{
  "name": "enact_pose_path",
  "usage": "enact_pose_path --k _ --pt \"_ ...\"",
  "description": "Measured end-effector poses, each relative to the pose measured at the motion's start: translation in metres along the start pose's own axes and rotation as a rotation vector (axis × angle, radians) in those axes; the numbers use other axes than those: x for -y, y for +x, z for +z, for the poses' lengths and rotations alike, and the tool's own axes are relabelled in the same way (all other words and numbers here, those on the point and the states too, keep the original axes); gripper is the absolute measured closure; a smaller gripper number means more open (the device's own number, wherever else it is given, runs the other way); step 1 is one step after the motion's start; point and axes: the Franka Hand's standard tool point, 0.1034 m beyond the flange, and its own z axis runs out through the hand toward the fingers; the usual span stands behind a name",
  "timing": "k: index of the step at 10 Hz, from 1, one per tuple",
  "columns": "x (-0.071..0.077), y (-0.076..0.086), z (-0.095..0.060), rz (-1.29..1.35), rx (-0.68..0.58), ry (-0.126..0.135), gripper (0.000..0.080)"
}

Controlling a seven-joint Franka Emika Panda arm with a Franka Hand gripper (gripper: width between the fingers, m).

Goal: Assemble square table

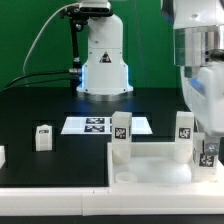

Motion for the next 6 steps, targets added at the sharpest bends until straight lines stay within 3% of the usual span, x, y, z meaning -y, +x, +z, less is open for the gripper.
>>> enact_pose_path --k 3,5,6 --pt "0.0021 0.0054 0.0002 0.156 -0.003 0.007 0.0515" --pt "0.0024 0.0087 0.0 0.257 -0.001 0.037 0.0515" --pt "0.0023 0.0102 -0.0003 0.24 -0.005 0.039 0.0514"
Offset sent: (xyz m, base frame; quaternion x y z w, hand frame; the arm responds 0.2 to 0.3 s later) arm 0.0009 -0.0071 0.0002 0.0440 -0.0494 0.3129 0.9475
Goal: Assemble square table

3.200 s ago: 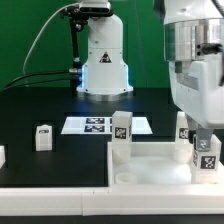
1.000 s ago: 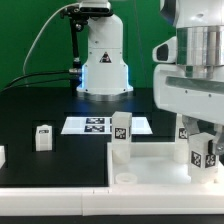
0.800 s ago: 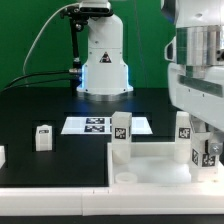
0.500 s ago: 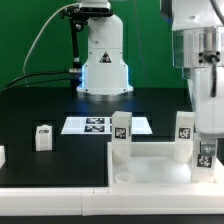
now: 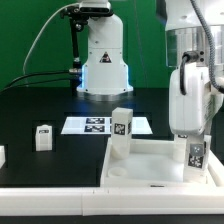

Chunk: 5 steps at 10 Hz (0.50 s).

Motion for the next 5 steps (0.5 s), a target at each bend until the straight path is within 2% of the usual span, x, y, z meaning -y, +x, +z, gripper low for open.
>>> enact_pose_path --k 2,3,4,5 --pt "0.0 0.0 0.0 -0.025 0.0 -0.001 0.0482" --pt "-0.001 -0.001 0.0 -0.026 0.0 -0.001 0.0345" --pt "0.001 -0.003 -0.005 -0.046 0.007 0.004 0.0345" --pt "0.008 -0.005 -0.02 -0.081 0.027 0.019 0.0205"
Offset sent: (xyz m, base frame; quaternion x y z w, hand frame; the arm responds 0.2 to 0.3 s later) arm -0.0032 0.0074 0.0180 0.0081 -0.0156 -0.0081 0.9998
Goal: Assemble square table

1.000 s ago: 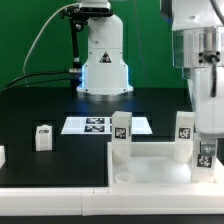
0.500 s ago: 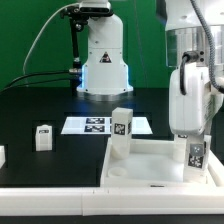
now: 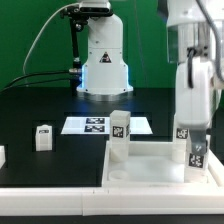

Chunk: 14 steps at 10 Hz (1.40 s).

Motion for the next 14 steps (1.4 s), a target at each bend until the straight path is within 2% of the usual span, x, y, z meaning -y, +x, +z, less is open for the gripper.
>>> enact_pose_path --k 1,2,7,10,14 --pt "0.006 0.001 -0.014 -0.003 0.02 0.015 0.0205" --pt "0.007 0.002 -0.013 -0.002 0.018 0.015 0.0159" --pt "0.005 0.002 -0.009 -0.026 0.012 0.011 0.0151" --pt "0.017 0.034 -0.035 -0.236 0.035 0.034 0.0151" --pt "0.019 0.038 -0.035 -0.504 0.028 0.04 0.0151"
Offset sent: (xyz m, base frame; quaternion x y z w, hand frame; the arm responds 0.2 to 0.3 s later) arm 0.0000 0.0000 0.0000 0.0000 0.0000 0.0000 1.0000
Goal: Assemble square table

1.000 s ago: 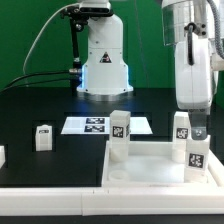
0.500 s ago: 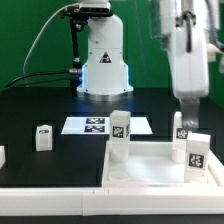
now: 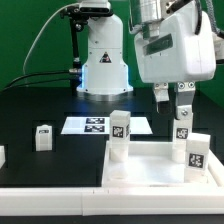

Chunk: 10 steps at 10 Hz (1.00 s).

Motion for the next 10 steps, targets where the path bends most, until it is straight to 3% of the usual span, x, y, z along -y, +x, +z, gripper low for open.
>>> enact_pose_path --k 2,5,10 --pt "-0.002 0.007 0.001 -0.199 -0.002 -0.003 0.0151" --pt "-0.025 0.047 -0.01 -0.494 0.0 -0.018 0.0151" --pt "-0.031 0.056 -0.009 -0.84 0.0 -0.032 0.0151"
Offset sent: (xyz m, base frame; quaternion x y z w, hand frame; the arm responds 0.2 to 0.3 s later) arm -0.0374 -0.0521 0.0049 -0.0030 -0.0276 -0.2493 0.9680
